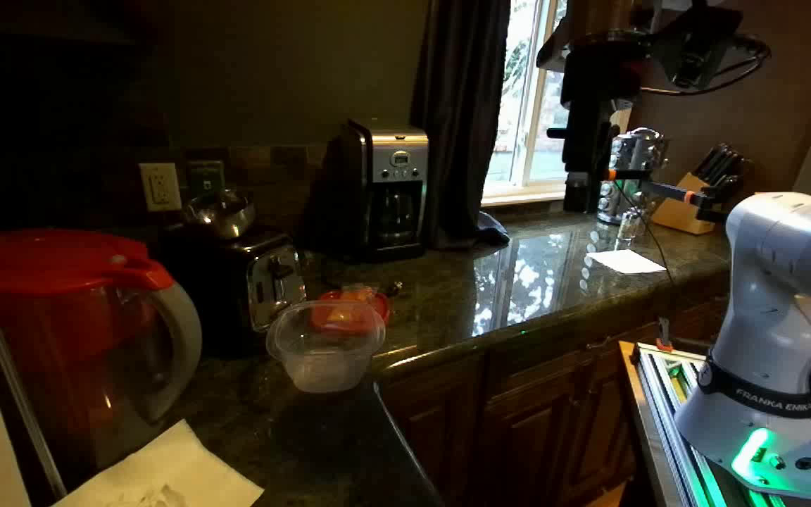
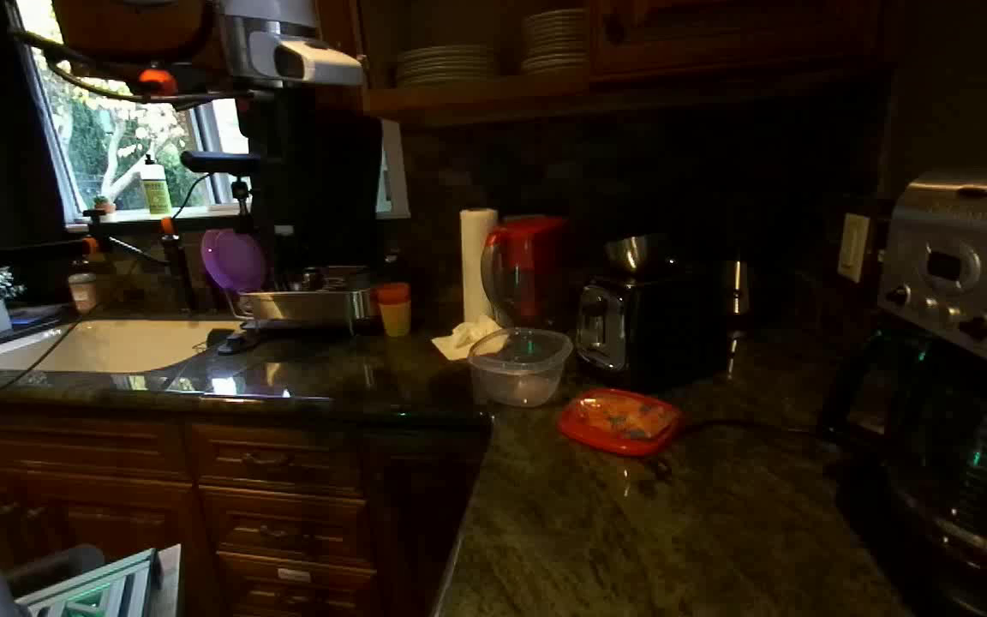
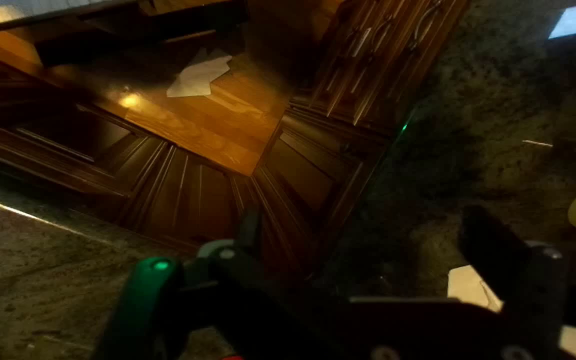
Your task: Put the clear plastic bowl on the coffee maker
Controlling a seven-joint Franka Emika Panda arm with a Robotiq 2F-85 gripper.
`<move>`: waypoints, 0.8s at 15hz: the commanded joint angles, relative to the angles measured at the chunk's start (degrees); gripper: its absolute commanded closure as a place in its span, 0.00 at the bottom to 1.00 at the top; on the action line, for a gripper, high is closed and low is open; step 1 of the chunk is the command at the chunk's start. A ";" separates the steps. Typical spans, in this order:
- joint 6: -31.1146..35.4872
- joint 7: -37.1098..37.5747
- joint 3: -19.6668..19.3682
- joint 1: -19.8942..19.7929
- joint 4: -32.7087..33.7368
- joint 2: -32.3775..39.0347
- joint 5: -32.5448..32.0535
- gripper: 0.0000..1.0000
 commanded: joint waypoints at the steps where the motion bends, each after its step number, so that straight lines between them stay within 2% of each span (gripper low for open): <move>1: -0.41 -0.65 0.83 -1.23 0.19 -0.09 0.60 0.00; 2: 0.09 -0.30 1.14 -2.42 0.85 0.31 -1.32 0.00; 6: 0.43 -2.02 -1.75 -6.78 4.89 3.30 -6.04 0.00; 8: -0.23 -3.36 -3.21 -7.70 7.14 5.79 -6.07 0.00; 9: 0.17 -2.25 -2.02 -7.19 4.47 2.35 -5.23 0.00; 12: 0.28 -2.60 -2.39 -7.60 5.00 3.24 -5.31 0.00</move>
